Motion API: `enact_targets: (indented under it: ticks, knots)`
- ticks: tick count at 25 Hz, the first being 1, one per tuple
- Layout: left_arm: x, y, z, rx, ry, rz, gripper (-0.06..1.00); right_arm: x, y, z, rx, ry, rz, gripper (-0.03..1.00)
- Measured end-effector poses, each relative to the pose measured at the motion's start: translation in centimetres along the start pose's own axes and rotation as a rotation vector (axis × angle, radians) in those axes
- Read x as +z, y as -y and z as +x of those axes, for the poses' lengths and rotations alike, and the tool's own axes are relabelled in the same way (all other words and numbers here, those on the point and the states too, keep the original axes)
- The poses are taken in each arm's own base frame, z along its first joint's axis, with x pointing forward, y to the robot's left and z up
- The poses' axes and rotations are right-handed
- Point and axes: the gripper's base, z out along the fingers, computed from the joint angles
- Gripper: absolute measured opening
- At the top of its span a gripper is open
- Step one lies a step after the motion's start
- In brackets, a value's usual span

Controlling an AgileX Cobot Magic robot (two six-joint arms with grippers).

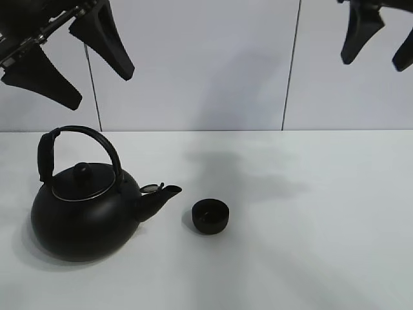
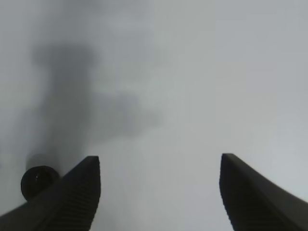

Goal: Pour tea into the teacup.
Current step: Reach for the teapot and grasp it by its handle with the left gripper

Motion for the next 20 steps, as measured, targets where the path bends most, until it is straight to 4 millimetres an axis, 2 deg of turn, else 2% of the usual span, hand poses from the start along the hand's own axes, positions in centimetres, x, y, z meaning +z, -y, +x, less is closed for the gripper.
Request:
enact_targets:
  ticks: [5, 9, 14, 20]
  knots:
    - [0.0, 0.0, 0.0, 0.000, 0.000, 0.000, 0.54, -4.0, 0.3, 1.5, -0.051, -0.045, -0.004, 0.48]
    - [0.0, 0.0, 0.0, 0.000, 0.001, 0.000, 0.54, -5.7, 0.2, 3.3, -0.056, -0.082, -0.022, 0.48]
    - [0.0, 0.0, 0.0, 0.000, 0.002, 0.000, 0.54, -5.4, 0.2, 6.6, -0.029, -0.148, -0.048, 0.48]
    - [0.0, 0.0, -0.1, 0.000, 0.008, -0.001, 0.54, -5.0, 0.2, 9.0, -0.009, -0.169, -0.069, 0.48]
